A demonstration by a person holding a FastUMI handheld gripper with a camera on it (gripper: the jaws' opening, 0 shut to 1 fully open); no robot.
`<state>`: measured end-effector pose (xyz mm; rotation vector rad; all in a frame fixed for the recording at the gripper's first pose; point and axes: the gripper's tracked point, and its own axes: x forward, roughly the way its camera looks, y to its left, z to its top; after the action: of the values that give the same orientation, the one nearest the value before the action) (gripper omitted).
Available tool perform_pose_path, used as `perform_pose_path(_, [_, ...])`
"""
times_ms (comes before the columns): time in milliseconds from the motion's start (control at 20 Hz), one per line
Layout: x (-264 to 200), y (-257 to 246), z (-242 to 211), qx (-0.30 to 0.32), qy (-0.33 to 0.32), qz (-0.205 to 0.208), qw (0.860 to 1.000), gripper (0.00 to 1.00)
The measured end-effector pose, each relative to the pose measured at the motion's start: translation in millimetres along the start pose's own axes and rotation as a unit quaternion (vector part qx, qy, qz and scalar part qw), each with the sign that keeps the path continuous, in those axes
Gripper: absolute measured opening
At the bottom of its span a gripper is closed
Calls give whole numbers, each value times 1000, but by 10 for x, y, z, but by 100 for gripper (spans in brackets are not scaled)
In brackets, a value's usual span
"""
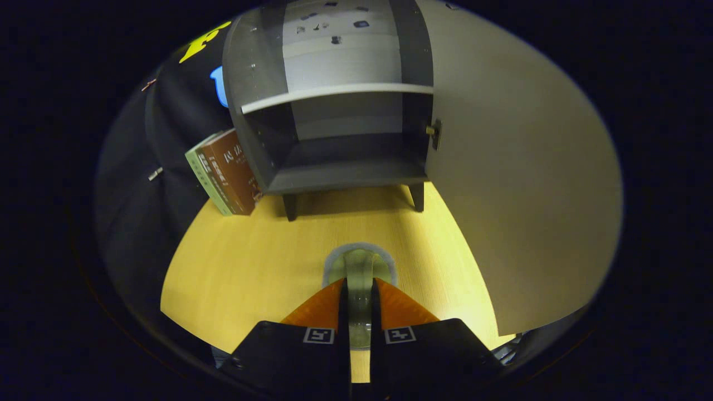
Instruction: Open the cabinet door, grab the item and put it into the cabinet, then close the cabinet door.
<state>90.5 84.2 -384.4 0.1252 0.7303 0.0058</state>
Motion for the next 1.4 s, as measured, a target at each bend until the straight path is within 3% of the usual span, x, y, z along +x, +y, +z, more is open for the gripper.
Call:
perform_pose_path(400, [-669,336,1386,-36,-99,35,994,18])
perform_pose_path(750, [-799,577,2514,-37,-169,48,984,17])
perform_pose_path(1100, [-421,664,3280,-26,-180,34,983,18])
perform_pose_path(1400, [426,674,3628,-24,-167,13,986,17])
